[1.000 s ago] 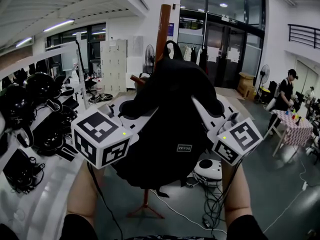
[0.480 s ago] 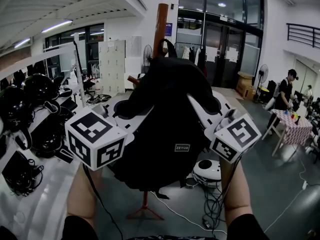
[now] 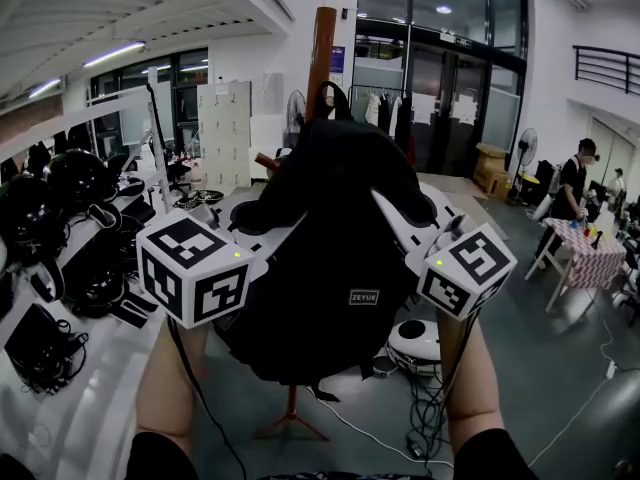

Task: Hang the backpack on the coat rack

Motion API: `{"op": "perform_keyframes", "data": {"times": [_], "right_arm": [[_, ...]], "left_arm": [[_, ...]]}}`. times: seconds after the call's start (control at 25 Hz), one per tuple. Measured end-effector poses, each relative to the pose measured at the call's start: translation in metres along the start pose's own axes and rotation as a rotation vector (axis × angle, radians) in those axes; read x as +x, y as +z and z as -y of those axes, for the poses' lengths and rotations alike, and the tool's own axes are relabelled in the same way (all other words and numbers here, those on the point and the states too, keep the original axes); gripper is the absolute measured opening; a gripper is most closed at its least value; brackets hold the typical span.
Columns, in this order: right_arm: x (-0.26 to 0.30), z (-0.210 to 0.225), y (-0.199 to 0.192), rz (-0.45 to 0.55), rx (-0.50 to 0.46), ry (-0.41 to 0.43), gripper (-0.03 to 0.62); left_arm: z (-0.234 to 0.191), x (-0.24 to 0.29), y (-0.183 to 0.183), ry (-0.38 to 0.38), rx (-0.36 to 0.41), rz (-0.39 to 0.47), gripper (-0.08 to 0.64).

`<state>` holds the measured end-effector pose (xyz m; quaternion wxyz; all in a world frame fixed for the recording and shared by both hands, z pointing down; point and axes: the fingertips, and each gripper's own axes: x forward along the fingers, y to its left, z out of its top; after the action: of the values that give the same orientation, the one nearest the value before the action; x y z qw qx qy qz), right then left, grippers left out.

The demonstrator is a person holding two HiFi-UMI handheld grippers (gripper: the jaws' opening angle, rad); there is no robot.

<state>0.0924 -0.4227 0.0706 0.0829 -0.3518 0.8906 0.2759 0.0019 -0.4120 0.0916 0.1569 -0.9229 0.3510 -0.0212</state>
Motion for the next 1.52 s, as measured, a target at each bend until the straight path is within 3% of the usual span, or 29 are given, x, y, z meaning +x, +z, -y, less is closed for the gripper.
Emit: {"op": "perform_keyframes", "data": {"times": [0.64, 1.08, 1.52], "right_arm": [[0.006, 0.002, -0.054, -0.052, 0.092, 0.009, 0.017], [0.022, 0.009, -0.048, -0.092, 0.081, 0.003, 0.017], [0.025, 0.011, -0.062, -0.106, 0.145, 0.041, 0.017]], "left_arm": [[-0.011, 0.017, -0.048, -0.042, -0.101, -0.051, 0.063], [-0.027, 0.019, -0.041, -0.065, -0.142, -0.05, 0.063], [-0.03, 0.024, -0.053, -0.082, -0.197, -0.046, 0.063]]}}
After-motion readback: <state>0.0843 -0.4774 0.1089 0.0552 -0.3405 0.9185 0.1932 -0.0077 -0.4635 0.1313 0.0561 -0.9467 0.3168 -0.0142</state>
